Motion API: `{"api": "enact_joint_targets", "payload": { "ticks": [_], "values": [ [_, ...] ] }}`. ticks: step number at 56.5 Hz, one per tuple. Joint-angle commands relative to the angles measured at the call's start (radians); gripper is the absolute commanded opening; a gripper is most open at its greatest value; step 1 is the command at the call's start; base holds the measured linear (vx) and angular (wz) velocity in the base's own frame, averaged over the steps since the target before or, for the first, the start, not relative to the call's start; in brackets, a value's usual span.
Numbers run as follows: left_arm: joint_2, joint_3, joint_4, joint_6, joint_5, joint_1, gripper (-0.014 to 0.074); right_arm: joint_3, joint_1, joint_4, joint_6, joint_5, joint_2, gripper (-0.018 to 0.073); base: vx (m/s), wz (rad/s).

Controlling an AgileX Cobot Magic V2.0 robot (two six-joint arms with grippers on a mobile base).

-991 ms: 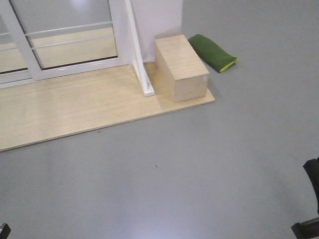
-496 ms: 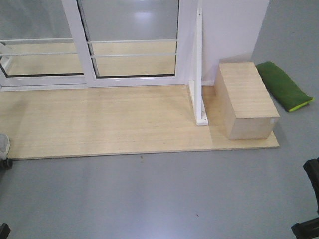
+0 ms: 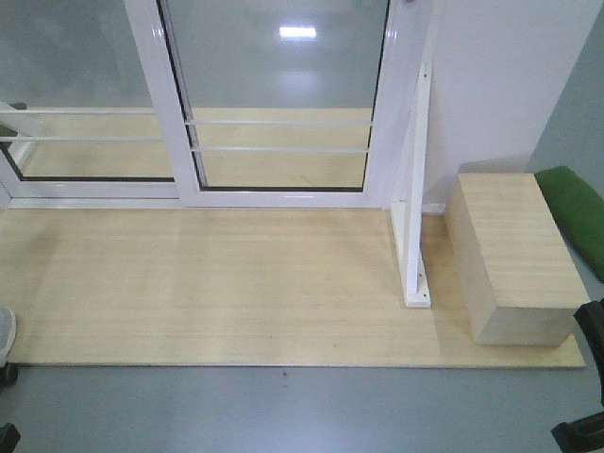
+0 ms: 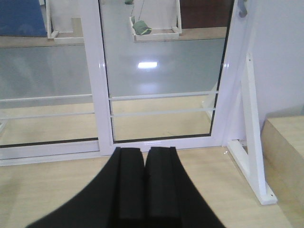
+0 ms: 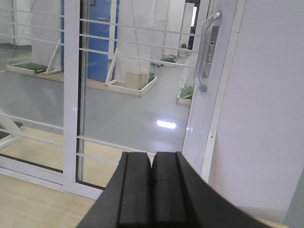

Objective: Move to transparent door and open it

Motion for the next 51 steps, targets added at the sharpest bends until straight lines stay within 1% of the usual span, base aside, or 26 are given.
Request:
{"api": "enact_joint_targets", "payload": {
  "ticks": [1,37,51],
  "values": [
    [-0.013,-0.020,-0.012,-0.008,-0.085,-0.007,0.0003,0.002,-0.003,-0.002,-0.011,-0.086,-0.015,-0.0001,0.53,0.08],
    [-0.013,-0.020,-0.012,-0.008,-0.085,-0.007,0.0003,0.002,-0.003,-0.002,-0.011,-0.086,-0.015,-0.0001,0.51,0.18],
    [-0.013,-0.020,-0.012,-0.008,-0.085,-0.007,0.0003,0.002,-0.003,-0.002,-0.011,-0.086,-0.015,-0.0001,0.41,-0.03]
  ]
}}
